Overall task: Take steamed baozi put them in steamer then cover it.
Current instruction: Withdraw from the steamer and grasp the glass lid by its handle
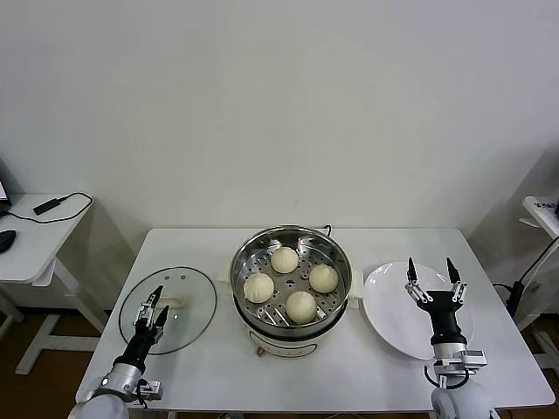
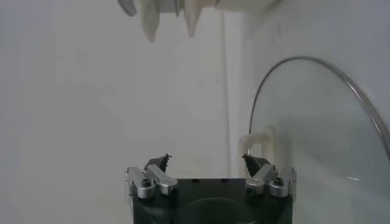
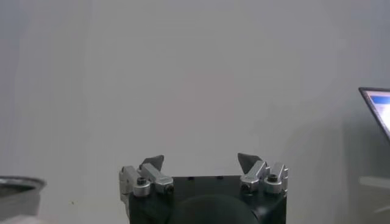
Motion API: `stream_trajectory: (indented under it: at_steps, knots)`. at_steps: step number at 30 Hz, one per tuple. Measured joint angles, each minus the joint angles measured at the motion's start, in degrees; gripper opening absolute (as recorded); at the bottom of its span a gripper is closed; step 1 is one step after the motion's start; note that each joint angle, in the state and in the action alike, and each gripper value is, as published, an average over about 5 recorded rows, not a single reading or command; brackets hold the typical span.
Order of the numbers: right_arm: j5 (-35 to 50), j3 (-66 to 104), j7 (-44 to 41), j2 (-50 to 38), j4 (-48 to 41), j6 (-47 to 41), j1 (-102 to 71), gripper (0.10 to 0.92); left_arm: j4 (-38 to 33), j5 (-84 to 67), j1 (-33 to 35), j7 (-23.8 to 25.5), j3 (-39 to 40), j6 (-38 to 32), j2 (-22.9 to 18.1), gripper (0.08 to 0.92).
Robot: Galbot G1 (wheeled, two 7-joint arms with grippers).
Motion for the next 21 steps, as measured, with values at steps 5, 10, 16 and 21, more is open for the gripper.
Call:
stream_trajectory:
  at_steps: [5, 10, 16, 21]
  knots:
    - [-0.2, 0.8, -0.3, 0.4, 0.0, 0.1, -0.8, 0.823, 2.3, 1.5, -1.9, -0.9, 0.4, 0.1, -0.2, 0.823]
    - [-0.4, 1.4, -0.5, 0.8, -0.2, 0.2, -1.5, 0.823, 4.4, 2.5, -3.8, -1.5, 0.8, 0.2, -0.3, 0.823]
    - [-0.6, 2.1, -0.6, 1.1, -0.3, 0.4, -1.9, 0.823, 6.4, 3.3, -5.6, -1.8, 1.1, 0.5, -0.6, 0.823]
    - [-0.7, 2.5, -0.6, 1.4, -0.3, 0.4, -2.2, 0.823, 7.7, 3.6, -6.8, -2.2, 1.3, 0.5, -0.8, 0.823]
